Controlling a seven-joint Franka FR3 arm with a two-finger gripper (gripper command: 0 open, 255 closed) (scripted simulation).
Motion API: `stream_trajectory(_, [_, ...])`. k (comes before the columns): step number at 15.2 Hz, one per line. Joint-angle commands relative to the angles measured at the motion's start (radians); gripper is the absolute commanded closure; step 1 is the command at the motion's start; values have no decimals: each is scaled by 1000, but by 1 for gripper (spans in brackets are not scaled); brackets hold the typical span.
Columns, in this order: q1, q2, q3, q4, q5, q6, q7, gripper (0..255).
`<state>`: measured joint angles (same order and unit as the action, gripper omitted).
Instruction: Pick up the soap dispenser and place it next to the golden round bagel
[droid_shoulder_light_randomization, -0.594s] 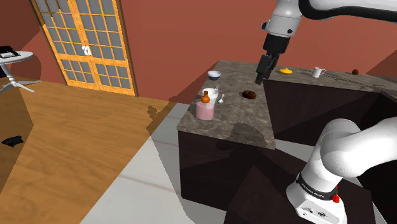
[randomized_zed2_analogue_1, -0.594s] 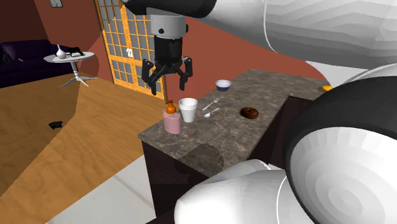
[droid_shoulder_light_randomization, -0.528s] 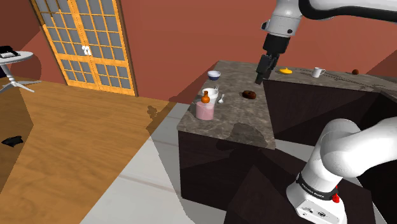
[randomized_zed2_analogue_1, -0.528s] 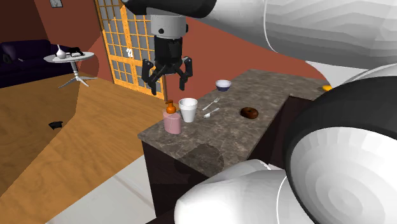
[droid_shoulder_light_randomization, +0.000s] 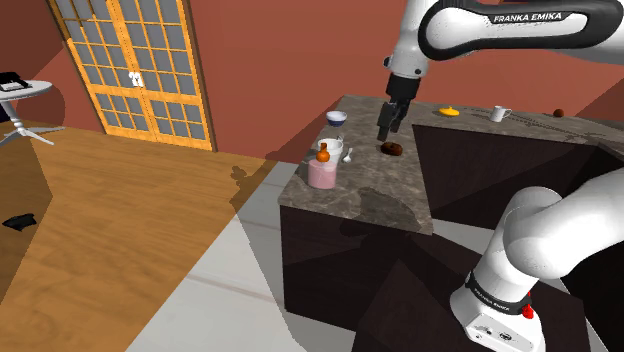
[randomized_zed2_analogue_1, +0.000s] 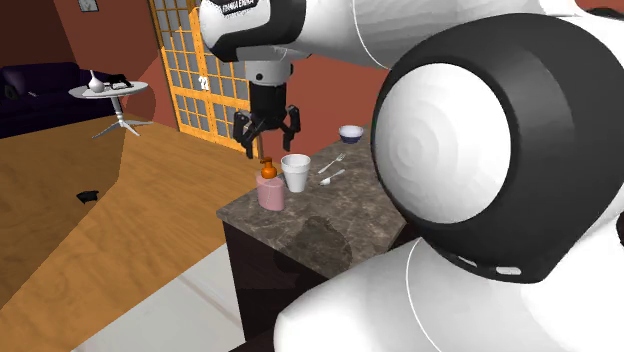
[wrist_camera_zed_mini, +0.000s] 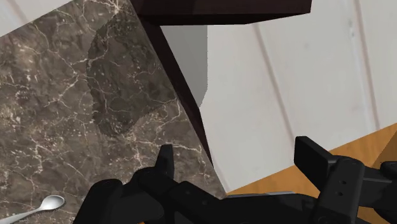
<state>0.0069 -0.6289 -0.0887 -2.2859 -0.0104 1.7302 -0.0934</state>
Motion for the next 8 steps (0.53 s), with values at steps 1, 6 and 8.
stream_trajectory(1, [-2,58,-18,0,-9,53,-26,0])
stream_trajectory(6, [-3,224,-58,39,-16,168,-87,0])
stream_trajectory(8, [-4,295,-73,64,-15,209,-111,0])
